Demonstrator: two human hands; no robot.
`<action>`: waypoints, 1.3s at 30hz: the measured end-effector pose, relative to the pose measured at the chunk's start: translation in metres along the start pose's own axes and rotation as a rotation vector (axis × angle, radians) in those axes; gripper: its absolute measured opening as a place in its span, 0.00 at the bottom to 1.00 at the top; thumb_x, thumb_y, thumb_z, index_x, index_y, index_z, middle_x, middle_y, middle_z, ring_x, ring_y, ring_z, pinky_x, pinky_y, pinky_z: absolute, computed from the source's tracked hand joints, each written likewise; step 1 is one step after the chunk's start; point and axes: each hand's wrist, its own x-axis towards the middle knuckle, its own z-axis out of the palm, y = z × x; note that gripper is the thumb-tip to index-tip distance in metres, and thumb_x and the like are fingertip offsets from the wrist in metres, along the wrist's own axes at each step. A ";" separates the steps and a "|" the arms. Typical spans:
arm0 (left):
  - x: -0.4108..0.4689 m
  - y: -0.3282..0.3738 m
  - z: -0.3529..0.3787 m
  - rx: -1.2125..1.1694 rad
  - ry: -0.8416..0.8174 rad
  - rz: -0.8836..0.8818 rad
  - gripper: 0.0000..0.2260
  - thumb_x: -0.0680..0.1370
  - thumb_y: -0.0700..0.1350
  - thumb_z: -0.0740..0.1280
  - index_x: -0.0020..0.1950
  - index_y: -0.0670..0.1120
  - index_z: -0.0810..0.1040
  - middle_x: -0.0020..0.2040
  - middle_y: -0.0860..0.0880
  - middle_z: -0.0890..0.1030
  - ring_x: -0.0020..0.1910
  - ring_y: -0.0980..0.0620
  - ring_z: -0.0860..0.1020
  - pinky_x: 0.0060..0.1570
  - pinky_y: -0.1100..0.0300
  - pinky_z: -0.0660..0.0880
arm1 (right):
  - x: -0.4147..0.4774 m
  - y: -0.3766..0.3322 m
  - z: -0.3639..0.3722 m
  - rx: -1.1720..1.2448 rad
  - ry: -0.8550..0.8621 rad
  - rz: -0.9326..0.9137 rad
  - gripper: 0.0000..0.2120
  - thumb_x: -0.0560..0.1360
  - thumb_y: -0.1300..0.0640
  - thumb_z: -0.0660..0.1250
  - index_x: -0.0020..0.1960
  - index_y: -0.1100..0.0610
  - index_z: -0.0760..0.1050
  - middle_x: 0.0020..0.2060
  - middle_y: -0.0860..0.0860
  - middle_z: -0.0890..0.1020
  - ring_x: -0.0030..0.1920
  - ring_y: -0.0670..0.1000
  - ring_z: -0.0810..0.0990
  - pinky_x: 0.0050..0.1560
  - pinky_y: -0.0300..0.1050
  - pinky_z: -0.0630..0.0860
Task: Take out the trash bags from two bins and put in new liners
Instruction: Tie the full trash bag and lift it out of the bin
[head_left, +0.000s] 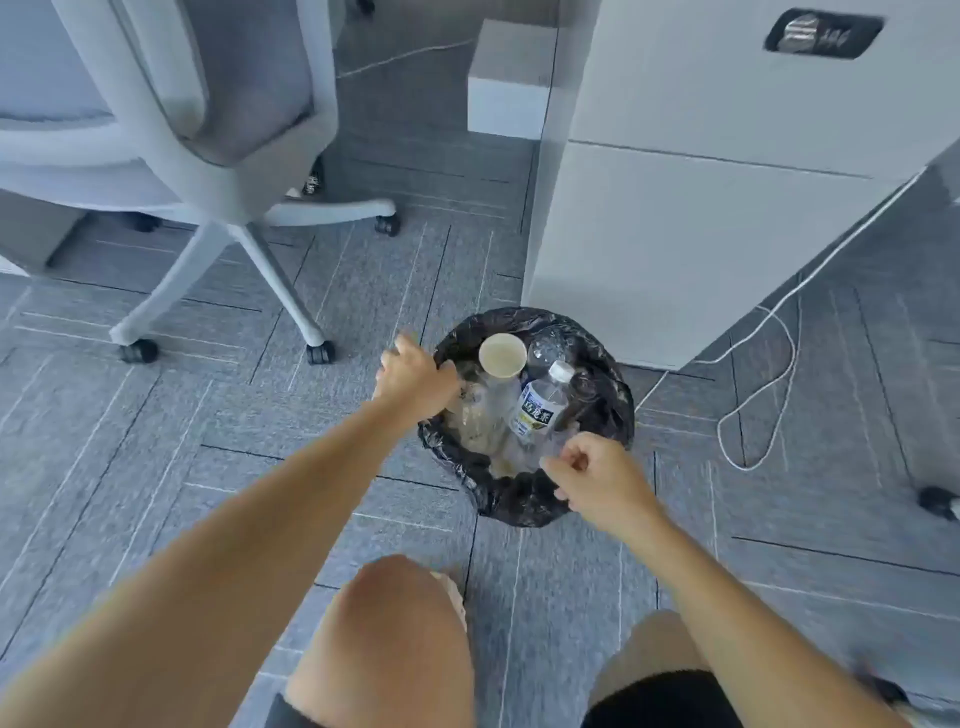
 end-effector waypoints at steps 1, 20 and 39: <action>0.000 -0.004 0.005 -0.012 -0.026 -0.051 0.27 0.80 0.53 0.61 0.72 0.38 0.60 0.68 0.38 0.68 0.62 0.38 0.71 0.56 0.47 0.71 | 0.000 0.007 0.005 -0.015 0.009 0.005 0.16 0.76 0.44 0.67 0.36 0.54 0.70 0.30 0.50 0.77 0.38 0.52 0.84 0.35 0.47 0.72; -0.005 -0.021 0.006 0.096 -0.030 0.053 0.04 0.74 0.41 0.63 0.41 0.42 0.71 0.36 0.47 0.73 0.32 0.50 0.70 0.28 0.62 0.67 | -0.007 0.018 -0.001 0.307 0.119 0.294 0.15 0.74 0.56 0.66 0.34 0.54 0.63 0.31 0.54 0.68 0.34 0.53 0.68 0.40 0.48 0.61; -0.065 0.065 0.034 0.292 -0.428 0.559 0.10 0.83 0.42 0.60 0.43 0.40 0.74 0.34 0.49 0.71 0.31 0.54 0.69 0.30 0.63 0.65 | -0.019 0.027 -0.033 0.922 0.140 0.459 0.09 0.79 0.55 0.67 0.52 0.61 0.75 0.44 0.56 0.81 0.37 0.53 0.80 0.37 0.45 0.78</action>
